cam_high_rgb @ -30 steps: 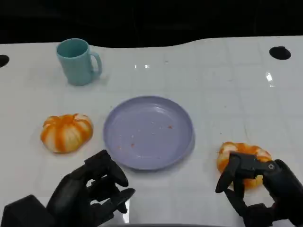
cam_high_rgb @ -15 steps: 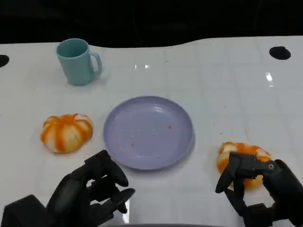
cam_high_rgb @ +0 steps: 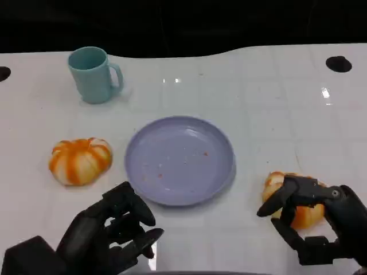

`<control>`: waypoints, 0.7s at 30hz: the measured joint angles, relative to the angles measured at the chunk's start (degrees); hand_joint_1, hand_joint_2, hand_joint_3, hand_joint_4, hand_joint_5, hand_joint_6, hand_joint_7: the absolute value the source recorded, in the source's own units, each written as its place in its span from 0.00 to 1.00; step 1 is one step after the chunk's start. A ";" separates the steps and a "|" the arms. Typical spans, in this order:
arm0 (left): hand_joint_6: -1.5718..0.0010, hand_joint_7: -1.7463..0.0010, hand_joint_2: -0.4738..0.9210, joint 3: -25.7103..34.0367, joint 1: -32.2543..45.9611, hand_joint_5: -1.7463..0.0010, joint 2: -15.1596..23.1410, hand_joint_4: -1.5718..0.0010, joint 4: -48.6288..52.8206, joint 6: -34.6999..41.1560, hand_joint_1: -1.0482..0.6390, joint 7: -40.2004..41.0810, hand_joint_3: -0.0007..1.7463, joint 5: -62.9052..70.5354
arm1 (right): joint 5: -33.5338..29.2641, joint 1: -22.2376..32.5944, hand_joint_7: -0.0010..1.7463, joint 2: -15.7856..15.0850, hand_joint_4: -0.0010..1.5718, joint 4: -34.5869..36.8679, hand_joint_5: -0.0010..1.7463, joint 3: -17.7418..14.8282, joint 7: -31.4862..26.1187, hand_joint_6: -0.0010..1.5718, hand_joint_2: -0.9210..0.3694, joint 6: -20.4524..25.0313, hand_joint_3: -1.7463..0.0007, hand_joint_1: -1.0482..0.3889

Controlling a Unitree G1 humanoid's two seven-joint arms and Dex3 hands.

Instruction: Grasp the bread from the table and place it into the plate.

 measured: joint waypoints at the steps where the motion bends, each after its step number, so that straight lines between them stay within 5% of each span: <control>1: 0.72 0.00 1.00 0.00 0.00 0.00 0.00 0.58 0.00 0.00 0.34 0.00 0.14 0.00 | 0.31 0.00 0.48 -0.05 0.34 -0.62 0.71 -0.12 0.16 0.35 0.31 0.39 0.49 0.58; 4: 0.73 0.01 1.00 0.00 0.00 0.00 0.01 0.58 0.00 0.00 0.33 0.00 0.14 0.00 | -0.27 0.01 0.46 -0.64 0.28 -2.50 0.65 -0.77 0.20 0.29 0.30 1.61 0.52 0.53; 12: 0.72 0.01 1.00 -0.05 -0.01 0.00 0.10 0.57 -0.05 0.07 0.34 0.00 0.14 0.01 | -12.34 0.04 0.17 -7.27 0.10 -11.02 0.43 -2.69 0.74 0.23 0.09 7.28 0.91 0.46; 21: 0.72 0.01 1.00 -0.11 -0.05 0.00 0.14 0.57 0.00 0.01 0.33 0.00 0.14 0.19 | -21.86 1.00 0.05 -14.34 0.01 -23.93 0.33 -4.04 7.28 0.22 0.12 18.26 1.00 0.50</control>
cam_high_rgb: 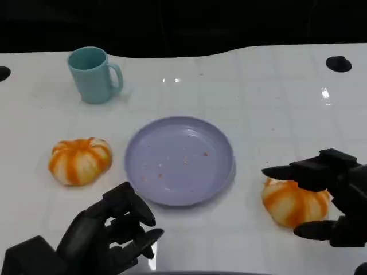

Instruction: Grasp the bread from the table and place it into the plate.

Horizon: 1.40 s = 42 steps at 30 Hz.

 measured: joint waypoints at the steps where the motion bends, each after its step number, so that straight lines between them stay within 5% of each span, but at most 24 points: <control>1: 0.72 0.01 1.00 -0.02 0.00 0.00 0.00 0.57 0.01 0.00 0.33 0.00 0.14 0.01 | -0.58 0.09 0.04 -0.36 0.01 -1.23 0.32 -0.03 0.82 0.21 0.12 1.23 1.00 0.51; 7: 0.73 0.01 1.00 -0.32 -0.08 0.00 -0.04 0.58 0.00 0.03 0.33 0.03 0.14 0.45 | -3.38 0.21 0.03 -3.57 0.00 -6.30 0.30 -0.09 5.43 0.21 0.17 5.77 1.00 0.58; 24: 0.72 0.01 1.00 -1.26 0.08 0.00 -0.67 0.58 -0.73 0.34 0.32 0.52 0.13 0.99 | -15.33 -0.99 0.01 -4.69 0.00 -8.15 0.28 2.89 7.00 0.22 0.18 9.35 1.00 0.59; 42: 0.74 0.00 1.00 -1.46 0.20 0.00 -1.14 0.58 -1.50 1.41 0.32 0.85 0.14 1.04 | -22.13 -10.87 0.00 -4.14 0.06 7.25 0.24 11.17 5.83 0.23 0.15 9.53 0.99 0.57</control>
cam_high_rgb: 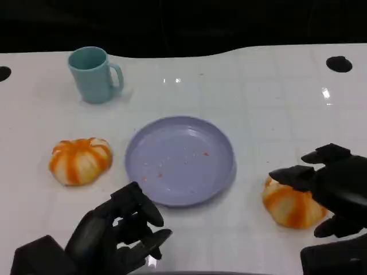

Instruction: Grasp the bread from the table and place it into the plate.

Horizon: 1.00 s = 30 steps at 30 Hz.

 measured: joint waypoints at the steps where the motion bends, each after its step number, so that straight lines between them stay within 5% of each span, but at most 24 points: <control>1: 0.74 0.00 1.00 0.00 0.03 0.00 0.00 0.59 -0.10 0.02 0.32 0.00 0.14 -0.01 | -0.26 -0.44 0.01 0.21 0.08 0.97 0.21 0.45 -0.11 0.24 0.14 0.16 0.99 0.57; 16: 0.74 0.02 1.00 -0.24 0.82 0.00 0.00 0.59 -0.61 0.10 0.33 0.03 0.14 0.74 | -1.76 -9.99 0.01 2.71 0.19 18.45 0.09 7.83 -1.76 0.29 0.06 2.63 0.99 0.54; 30: 0.73 0.02 1.00 -0.32 1.13 0.00 -0.23 0.59 -1.32 0.34 0.32 0.08 0.13 0.75 | -1.17 -15.31 0.02 3.78 0.28 27.27 0.08 11.80 -4.38 0.37 0.01 3.21 0.99 0.54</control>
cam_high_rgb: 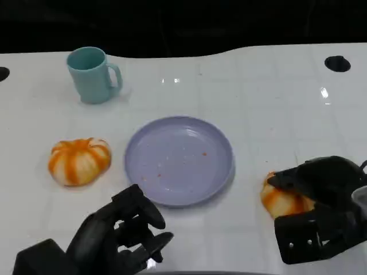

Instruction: Grasp the bread from the table and place it into the plate.

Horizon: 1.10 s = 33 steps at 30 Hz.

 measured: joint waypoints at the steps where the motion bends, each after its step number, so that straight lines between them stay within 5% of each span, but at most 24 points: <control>1: 0.72 0.02 1.00 0.00 0.00 0.00 -0.01 0.59 -0.11 0.01 0.32 0.00 0.13 0.00 | 0.13 -0.24 0.03 0.17 0.30 0.37 0.08 0.11 -0.17 0.38 0.00 0.01 0.99 0.54; 4: 0.72 0.02 1.00 -0.07 0.01 0.00 -0.04 0.59 -0.18 0.00 0.32 0.01 0.13 0.08 | 0.15 -1.18 0.04 0.72 0.36 1.56 0.09 0.72 -0.82 0.45 0.00 0.33 0.97 0.55; 6: 0.72 0.02 1.00 -0.11 0.01 0.00 -0.06 0.59 -0.20 0.00 0.32 0.01 0.13 0.12 | 0.13 -1.84 0.08 1.42 0.49 2.93 0.15 1.16 -2.12 0.55 0.00 0.58 0.97 0.57; 7: 0.72 0.02 1.00 -0.15 0.02 0.00 -0.07 0.60 -0.25 0.00 0.31 0.02 0.13 0.18 | 0.21 -2.17 0.09 1.78 0.52 3.75 0.21 1.29 -3.26 0.60 0.00 0.60 0.96 0.58; 9: 0.73 0.03 1.00 -0.25 0.02 0.00 -0.08 0.60 -0.39 0.01 0.31 0.04 0.13 0.31 | 0.79 -2.78 0.17 2.75 0.51 5.96 0.50 1.24 -6.63 0.67 0.00 0.17 0.96 0.59; 10: 0.73 0.03 1.00 -0.29 0.03 0.00 -0.08 0.60 -0.48 0.01 0.31 0.04 0.14 0.32 | 1.18 -3.04 0.26 3.21 0.49 7.19 0.61 1.14 -8.76 0.65 0.00 -0.28 0.97 0.59; 11: 0.73 0.03 1.00 -0.33 0.03 0.00 -0.08 0.60 -0.55 0.01 0.32 0.04 0.14 0.32 | 1.57 -3.20 0.57 3.59 0.48 8.43 0.84 0.98 -11.02 0.56 0.00 -0.92 0.96 0.59; 13: 0.73 0.04 1.00 -0.39 0.06 0.00 -0.09 0.60 -0.68 0.03 0.32 0.04 0.14 0.31 | 1.76 -3.80 0.76 3.97 0.49 11.23 0.96 1.08 -15.56 0.49 0.00 -2.67 0.95 0.59; 23: 0.72 0.05 1.00 -0.42 0.19 0.00 -0.28 0.60 -1.16 0.56 0.33 0.04 0.13 0.11 | 1.91 -6.60 0.99 4.52 0.57 21.53 1.00 2.21 -29.94 0.43 0.04 -10.29 0.86 0.60; 25: 0.72 0.05 1.00 -0.42 0.20 0.00 -0.28 0.60 -1.19 0.57 0.32 0.04 0.13 0.12 | 1.91 -6.76 1.00 4.84 0.57 23.46 1.00 2.23 -33.67 0.42 0.06 -11.90 0.83 0.61; 29: 0.72 0.05 1.00 -0.40 0.20 0.00 -0.28 0.60 -1.18 0.55 0.32 0.04 0.13 0.12 | 2.57 -6.86 0.98 5.51 0.57 26.15 1.00 2.10 -39.67 0.43 0.24 -14.64 0.55 0.61; 33: 0.72 0.05 1.00 -0.40 0.21 0.00 -0.28 0.60 -1.19 0.55 0.33 0.05 0.13 0.13 | 2.66 -6.91 0.86 5.99 0.58 27.28 1.00 2.08 -43.91 0.52 0.27 -15.63 0.52 0.63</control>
